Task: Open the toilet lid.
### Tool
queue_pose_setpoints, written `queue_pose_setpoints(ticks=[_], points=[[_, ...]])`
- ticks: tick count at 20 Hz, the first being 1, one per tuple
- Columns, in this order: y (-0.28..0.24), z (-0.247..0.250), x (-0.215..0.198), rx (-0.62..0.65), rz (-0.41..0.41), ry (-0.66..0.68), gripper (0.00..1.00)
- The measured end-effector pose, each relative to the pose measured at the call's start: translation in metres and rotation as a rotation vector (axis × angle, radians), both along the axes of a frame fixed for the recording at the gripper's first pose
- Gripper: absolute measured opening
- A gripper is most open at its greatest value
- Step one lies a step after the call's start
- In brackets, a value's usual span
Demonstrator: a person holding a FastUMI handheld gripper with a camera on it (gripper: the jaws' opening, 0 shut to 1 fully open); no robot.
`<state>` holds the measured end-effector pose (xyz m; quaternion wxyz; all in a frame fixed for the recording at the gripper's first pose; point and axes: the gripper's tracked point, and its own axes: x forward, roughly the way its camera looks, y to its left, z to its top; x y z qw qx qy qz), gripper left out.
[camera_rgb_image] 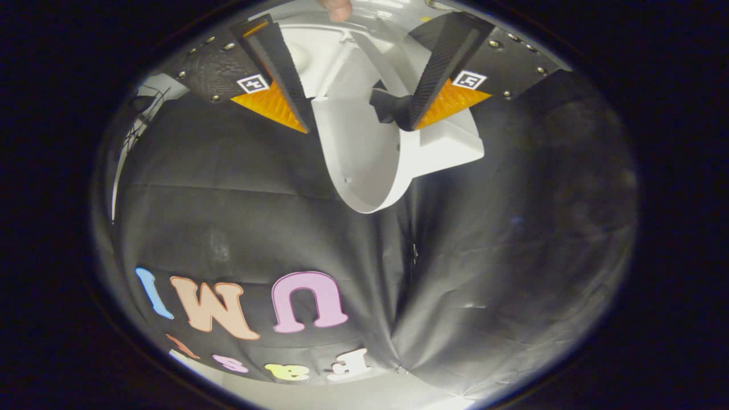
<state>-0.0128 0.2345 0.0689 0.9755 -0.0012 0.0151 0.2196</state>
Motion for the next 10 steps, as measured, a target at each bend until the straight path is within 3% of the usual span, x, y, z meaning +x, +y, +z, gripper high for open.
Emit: queue_pose_setpoints(ticks=[5, 10], points=[[-0.037, -0.011, -0.002, -0.056, -0.033, -0.012, 1.0], [-0.073, -0.018, -0.003, -0.013, -0.046, 0.029, 1.0]])
